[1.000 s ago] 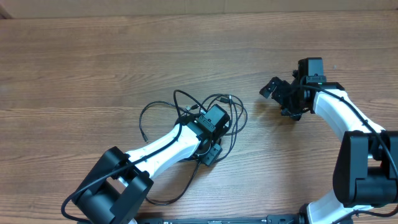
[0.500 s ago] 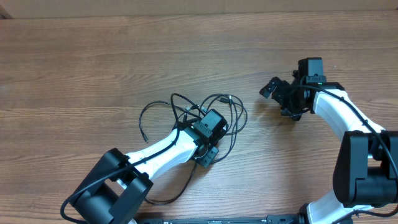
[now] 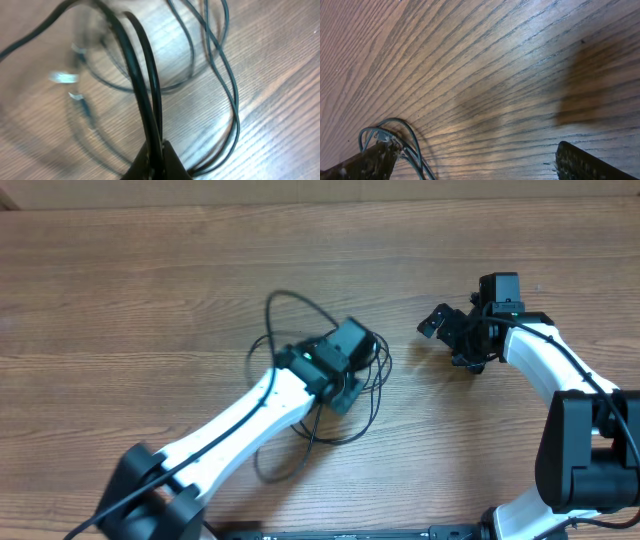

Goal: Untangle cables

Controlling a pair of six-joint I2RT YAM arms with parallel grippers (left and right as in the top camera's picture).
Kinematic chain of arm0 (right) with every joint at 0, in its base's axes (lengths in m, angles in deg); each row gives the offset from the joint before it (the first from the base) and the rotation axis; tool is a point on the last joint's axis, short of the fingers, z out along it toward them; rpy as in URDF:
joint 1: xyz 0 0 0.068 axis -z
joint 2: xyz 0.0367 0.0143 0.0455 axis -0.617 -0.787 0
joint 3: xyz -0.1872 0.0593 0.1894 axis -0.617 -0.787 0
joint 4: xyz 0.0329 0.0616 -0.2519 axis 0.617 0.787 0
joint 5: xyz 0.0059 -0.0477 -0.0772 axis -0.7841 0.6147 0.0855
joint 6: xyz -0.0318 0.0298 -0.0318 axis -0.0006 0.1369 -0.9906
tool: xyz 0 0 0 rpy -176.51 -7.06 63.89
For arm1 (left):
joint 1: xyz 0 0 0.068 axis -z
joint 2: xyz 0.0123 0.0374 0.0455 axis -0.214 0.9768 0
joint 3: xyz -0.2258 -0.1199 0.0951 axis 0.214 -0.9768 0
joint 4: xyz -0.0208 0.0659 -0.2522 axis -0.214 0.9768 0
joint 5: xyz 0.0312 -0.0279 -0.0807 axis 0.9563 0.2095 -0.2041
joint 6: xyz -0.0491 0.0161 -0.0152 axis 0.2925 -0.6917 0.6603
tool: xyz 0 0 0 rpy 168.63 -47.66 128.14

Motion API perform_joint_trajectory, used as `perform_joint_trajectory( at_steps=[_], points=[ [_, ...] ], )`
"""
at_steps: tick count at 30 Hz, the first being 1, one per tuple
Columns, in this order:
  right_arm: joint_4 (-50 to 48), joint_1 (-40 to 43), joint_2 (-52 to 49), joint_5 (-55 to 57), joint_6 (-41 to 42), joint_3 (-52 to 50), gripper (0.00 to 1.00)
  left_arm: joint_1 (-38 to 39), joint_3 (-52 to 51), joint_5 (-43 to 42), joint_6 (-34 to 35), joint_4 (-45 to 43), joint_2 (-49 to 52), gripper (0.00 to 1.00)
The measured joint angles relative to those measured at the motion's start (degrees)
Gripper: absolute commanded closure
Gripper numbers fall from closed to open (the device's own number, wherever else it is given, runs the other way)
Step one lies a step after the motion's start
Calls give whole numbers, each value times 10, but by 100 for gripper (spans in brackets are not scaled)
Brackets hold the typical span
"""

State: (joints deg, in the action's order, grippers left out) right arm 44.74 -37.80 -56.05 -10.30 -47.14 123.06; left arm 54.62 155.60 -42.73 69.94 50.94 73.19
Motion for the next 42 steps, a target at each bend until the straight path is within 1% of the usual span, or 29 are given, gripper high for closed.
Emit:
perform_joint_trajectory(
  at_steps=[3,6,11,17,25,28,32,34,42],
  points=[
    [0,0,0,0,0,0,0,-12,67,45,11,52,-35,96],
    [0,0,0,0,0,0,0,-37,108,66,28,82,-59,96],
    [0,0,0,0,0,0,0,-115,137,85,56,82,-97,95],
    [0,0,0,0,0,0,0,-283,144,95,100,45,-114,96],
    [0,0,0,0,0,0,0,-472,144,105,110,-3,-114,96],
    [0,0,0,0,0,0,0,-535,144,110,110,-7,-113,96],
    [0,0,0,0,0,0,0,-603,144,113,110,-2,-89,96],
    [0,0,0,0,0,0,0,-632,145,115,110,4,-55,96],
    [0,0,0,0,0,0,0,-695,145,136,110,-12,90,96]
  ],
)
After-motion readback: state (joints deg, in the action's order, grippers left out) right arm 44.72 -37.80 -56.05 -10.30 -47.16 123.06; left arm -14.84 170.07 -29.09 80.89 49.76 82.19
